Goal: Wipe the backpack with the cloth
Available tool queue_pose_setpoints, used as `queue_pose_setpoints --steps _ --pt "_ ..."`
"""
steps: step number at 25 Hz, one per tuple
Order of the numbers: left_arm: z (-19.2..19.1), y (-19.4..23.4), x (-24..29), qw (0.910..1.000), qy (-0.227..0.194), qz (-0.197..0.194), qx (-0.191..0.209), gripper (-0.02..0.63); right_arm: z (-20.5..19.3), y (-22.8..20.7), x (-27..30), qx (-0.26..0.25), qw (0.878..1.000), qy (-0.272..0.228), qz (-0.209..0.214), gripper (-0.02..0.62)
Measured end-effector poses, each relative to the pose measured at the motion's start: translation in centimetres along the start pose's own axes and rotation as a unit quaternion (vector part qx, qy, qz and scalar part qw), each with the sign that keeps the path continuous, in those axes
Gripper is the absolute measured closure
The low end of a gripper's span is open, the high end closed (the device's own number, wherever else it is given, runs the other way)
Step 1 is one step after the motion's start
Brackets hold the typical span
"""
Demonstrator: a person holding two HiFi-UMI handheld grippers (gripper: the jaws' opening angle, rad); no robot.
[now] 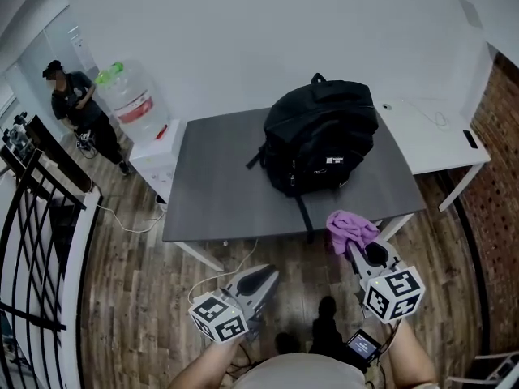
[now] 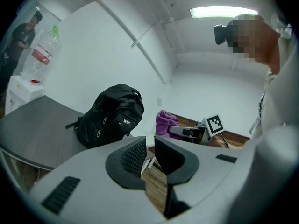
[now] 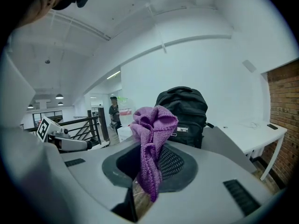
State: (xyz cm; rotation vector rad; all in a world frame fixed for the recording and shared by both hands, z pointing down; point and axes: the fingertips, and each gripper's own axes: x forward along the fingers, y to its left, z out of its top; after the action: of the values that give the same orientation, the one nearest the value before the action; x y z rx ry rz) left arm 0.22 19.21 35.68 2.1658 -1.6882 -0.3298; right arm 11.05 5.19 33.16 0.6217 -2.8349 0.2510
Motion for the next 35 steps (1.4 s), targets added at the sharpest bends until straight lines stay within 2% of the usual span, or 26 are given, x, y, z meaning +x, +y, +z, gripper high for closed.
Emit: queue_pose_setpoints --steps 12,17,21,25,35 --pt "6.2 4.1 10.4 0.9965 -0.053 0.06 0.023 0.549 6.8 -7.2 9.7 -0.014 0.995 -0.016 0.096 0.518" --pt "7.0 4.4 13.1 0.9944 -0.065 0.079 0.028 0.549 9.3 -8.4 11.5 -0.039 0.99 -0.026 0.132 0.518" --pt "7.5 4.8 14.3 0.993 -0.068 0.092 0.028 0.549 10.9 -8.4 12.7 -0.04 0.987 -0.033 0.154 0.518" --pt "8.4 5.6 14.8 0.9931 -0.069 0.091 0.027 0.549 13.0 -7.1 13.6 -0.046 0.983 -0.039 0.172 0.518" --pt "11.0 7.0 14.0 0.9964 -0.053 0.047 0.045 0.549 19.3 -3.5 17.6 -0.092 0.983 -0.036 0.157 0.518"
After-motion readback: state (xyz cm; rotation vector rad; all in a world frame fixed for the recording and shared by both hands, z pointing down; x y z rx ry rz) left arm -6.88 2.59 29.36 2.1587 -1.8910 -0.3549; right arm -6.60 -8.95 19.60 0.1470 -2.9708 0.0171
